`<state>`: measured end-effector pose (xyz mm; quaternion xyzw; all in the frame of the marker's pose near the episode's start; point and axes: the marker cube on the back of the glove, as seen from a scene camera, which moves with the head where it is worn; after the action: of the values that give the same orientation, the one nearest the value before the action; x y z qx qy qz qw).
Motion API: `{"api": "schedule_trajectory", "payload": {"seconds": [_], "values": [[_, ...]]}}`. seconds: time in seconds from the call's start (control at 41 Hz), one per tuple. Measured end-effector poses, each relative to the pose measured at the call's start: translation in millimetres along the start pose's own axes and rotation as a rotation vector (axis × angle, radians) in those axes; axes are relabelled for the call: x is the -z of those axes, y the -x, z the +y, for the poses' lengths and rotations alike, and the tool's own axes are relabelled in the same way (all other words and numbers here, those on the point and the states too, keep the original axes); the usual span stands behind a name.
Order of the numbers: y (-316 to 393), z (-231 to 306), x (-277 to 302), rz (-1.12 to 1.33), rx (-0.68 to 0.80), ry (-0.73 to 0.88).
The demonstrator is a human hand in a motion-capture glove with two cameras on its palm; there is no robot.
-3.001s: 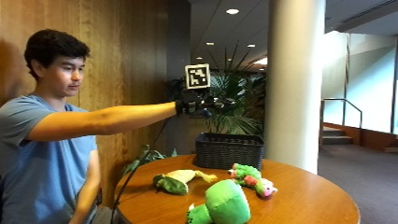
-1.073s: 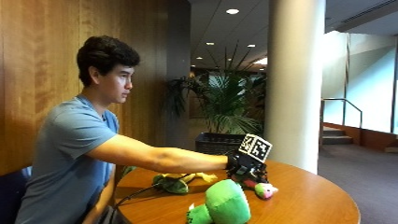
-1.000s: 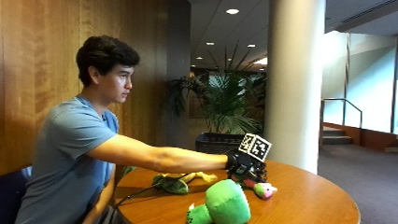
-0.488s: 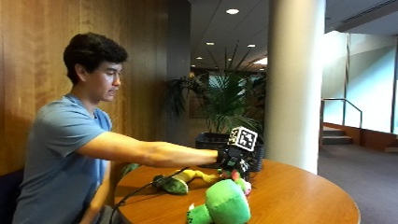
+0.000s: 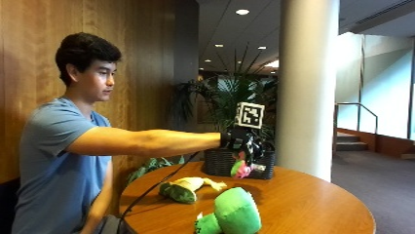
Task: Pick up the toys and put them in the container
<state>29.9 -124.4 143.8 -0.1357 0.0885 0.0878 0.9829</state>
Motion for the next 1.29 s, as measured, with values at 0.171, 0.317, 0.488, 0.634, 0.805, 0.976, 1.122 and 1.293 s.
{"api": "schedule_trajectory", "payload": {"seconds": [0.171, 0.317, 0.488, 0.634, 0.805, 0.976, 1.122, 1.293], "values": [[-1.1, 16.1, 44.1, -0.006, -0.065, -0.098], [9.4, 36.0, 79.4, 0.003, 0.090, -0.202], [46.9, 38.8, 116.9, -0.099, -0.078, -0.257], [89.5, 49.2, 141.3, -0.060, 0.034, -0.321], [162.4, 55.6, 170.4, -0.135, 0.051, -0.411], [214.6, 60.9, 170.8, -0.096, 0.119, -0.485], [209.5, 70.7, 151.5, -0.253, 0.271, -0.448], [249.2, 72.8, 125.3, -0.311, 0.306, -0.322]]}}
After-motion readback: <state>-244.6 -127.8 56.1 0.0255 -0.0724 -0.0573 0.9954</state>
